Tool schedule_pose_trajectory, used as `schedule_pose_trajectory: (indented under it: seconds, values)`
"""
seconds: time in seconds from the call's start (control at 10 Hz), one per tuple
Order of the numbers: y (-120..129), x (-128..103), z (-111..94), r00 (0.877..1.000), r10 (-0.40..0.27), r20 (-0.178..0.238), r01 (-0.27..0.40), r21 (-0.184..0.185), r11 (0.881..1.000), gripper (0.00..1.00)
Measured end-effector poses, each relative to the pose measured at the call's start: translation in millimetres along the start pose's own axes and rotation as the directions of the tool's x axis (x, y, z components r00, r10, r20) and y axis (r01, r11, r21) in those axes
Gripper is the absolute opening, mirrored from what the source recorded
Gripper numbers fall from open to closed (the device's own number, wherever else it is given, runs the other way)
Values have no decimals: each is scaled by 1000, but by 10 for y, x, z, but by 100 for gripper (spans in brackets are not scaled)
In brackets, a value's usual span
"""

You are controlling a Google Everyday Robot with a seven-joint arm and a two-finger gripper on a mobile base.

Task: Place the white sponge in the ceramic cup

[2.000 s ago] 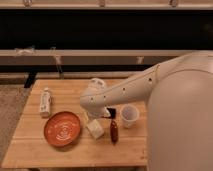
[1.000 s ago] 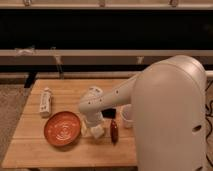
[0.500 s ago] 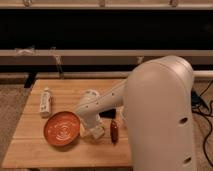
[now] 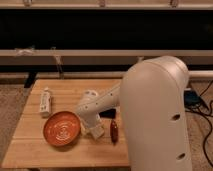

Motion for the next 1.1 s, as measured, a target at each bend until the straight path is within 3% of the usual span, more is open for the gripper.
schedule_pose_trajectory:
  seconds: [0.5,0.6,0.9,1.1]
  values:
    - [-160,-32,-77,999,37,2,-37,-9,999,5]
    - [-191,-35,-162,999,45,16,-45,-11,999,1]
    - [-263,-59,-604,992,68,107,-66,-24,998,0]
    - [-354,-70,-989,978,93,189,-90,-28,996,0]
